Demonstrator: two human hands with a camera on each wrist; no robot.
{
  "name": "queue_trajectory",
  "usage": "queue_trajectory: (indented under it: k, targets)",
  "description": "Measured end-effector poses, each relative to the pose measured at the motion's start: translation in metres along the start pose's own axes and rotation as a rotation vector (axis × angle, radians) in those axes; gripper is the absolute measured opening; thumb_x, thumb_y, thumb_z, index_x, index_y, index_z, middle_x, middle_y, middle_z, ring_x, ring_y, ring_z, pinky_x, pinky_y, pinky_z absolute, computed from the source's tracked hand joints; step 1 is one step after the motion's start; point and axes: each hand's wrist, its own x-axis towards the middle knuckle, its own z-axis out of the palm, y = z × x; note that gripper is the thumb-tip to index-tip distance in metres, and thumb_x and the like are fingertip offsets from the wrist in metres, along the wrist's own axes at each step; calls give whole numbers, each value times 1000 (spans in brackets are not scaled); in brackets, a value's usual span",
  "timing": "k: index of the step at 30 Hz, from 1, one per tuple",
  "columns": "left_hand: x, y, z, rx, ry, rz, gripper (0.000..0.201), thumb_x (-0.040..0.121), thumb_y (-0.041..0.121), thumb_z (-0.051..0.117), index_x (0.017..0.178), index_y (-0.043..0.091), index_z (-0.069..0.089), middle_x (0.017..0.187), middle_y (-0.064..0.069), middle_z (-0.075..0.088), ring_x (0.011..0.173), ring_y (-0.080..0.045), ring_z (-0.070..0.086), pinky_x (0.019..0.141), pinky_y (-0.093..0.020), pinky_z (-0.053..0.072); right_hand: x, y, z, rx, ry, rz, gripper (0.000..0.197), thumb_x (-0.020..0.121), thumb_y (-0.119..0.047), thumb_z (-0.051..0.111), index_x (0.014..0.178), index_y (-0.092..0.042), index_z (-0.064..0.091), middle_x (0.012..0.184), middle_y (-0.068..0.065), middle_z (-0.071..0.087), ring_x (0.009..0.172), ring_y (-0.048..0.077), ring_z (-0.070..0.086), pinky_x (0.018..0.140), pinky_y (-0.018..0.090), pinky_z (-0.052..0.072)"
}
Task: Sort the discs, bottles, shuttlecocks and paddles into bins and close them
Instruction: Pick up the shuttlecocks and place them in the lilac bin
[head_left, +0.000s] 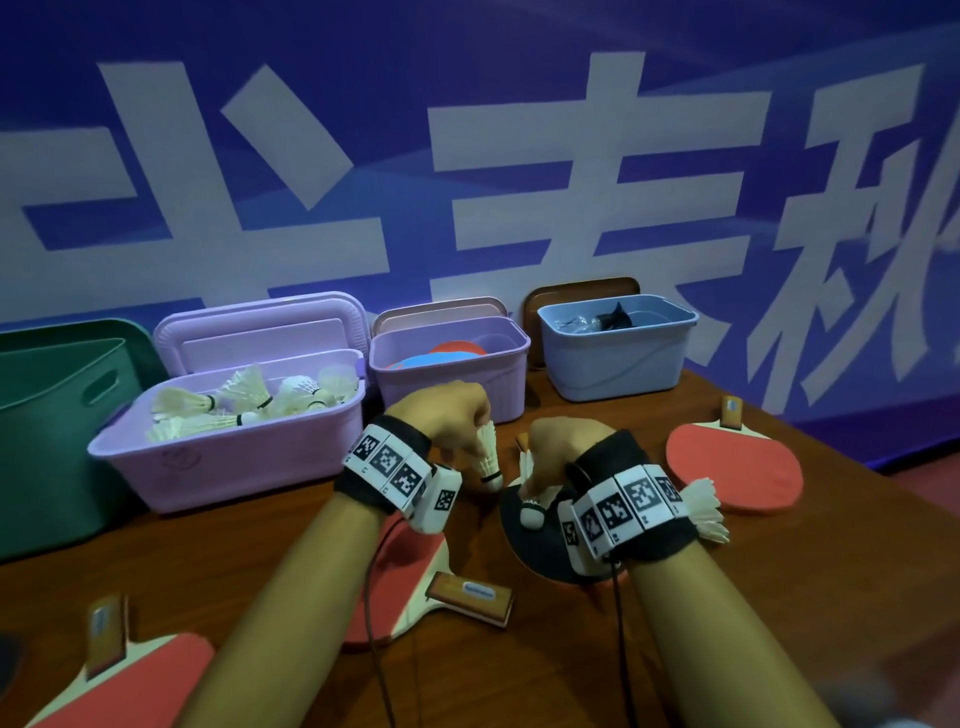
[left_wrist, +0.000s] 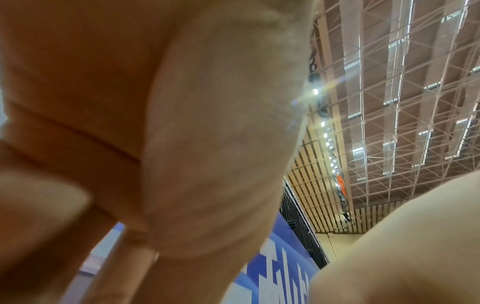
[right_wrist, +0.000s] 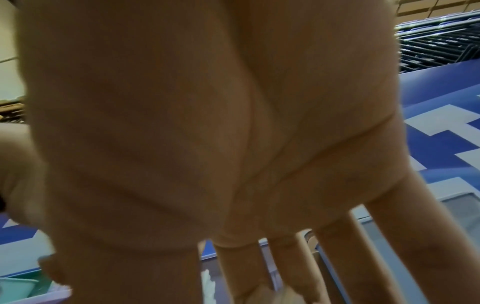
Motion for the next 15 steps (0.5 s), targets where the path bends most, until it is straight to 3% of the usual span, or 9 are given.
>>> queue_trajectory:
  k: [4,7,9,11,13,15]
  targets:
    - [-16,-6,-18,-66,101,24,21,86,19,77,95,9,60,96,-11,66,59,-22,70,52,-32,52,0,-9,-3,-8,54,-47,22,87,-25,74,99,-10,64,94,5,67,86,19,65,72,31,54]
    - [-38,-14,-40,-213,234,23,18,84,13,77,94,8,63,96,-5,70,59,-20,70,49,-30,55,-2,-15,-3,-10,215,-96,11,90,-21,67,90,-13,61,96,7,67,87,23,66,80,39,58]
    - [-53,-20,-55,-320,379,62,8,85,8,71,85,9,63,87,6,76,65,-21,74,51,-35,59,-4,-21,-4,24,327,-137,13,93,-24,62,84,-14,59,91,6,65,85,25,66,79,41,58]
    - [-69,-23,-65,-349,565,60,9,86,12,61,81,19,61,82,15,76,59,-19,73,58,-40,61,-8,-31,-8,103,424,-185,21,96,-30,58,93,-12,67,96,6,65,87,26,65,79,41,56]
    - [-84,-22,-73,-378,740,72,12,86,15,56,82,25,61,83,20,75,58,-14,72,57,-38,61,-6,-43,-15,179,516,-259,25,95,-33,58,99,-14,73,105,6,62,92,27,64,82,40,55]
    - [-98,-21,-82,-433,873,101,17,87,12,56,83,27,63,83,21,74,61,-7,71,51,-31,59,-2,-59,-25,228,598,-337,22,93,-32,59,91,-20,77,103,6,62,93,29,61,84,41,53]
